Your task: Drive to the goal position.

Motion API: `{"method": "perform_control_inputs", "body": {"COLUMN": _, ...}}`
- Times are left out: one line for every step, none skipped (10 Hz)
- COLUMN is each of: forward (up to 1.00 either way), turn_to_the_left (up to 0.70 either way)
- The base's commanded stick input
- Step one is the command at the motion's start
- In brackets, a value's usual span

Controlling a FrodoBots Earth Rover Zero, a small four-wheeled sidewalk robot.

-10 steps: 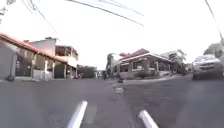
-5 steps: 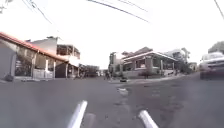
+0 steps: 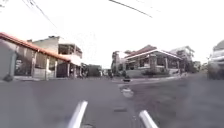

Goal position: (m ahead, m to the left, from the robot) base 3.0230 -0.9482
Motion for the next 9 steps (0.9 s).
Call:
{"method": "perform_control_inputs", "body": {"forward": 0.85, "turn_to_the_left": 0.00}}
{"method": "perform_control_inputs", "body": {"forward": 0.85, "turn_to_the_left": 0.00}}
{"method": "perform_control_inputs", "body": {"forward": 0.85, "turn_to_the_left": 0.00}}
{"method": "perform_control_inputs", "body": {"forward": 0.85, "turn_to_the_left": 0.00}}
{"method": "perform_control_inputs", "body": {"forward": 0.85, "turn_to_the_left": 0.00}}
{"method": "perform_control_inputs", "body": {"forward": 0.85, "turn_to_the_left": 0.00}}
{"method": "perform_control_inputs", "body": {"forward": 0.85, "turn_to_the_left": 0.00}}
{"method": "perform_control_inputs", "body": {"forward": 0.85, "turn_to_the_left": 0.00}}
{"method": "perform_control_inputs", "body": {"forward": 0.85, "turn_to_the_left": 0.00}}
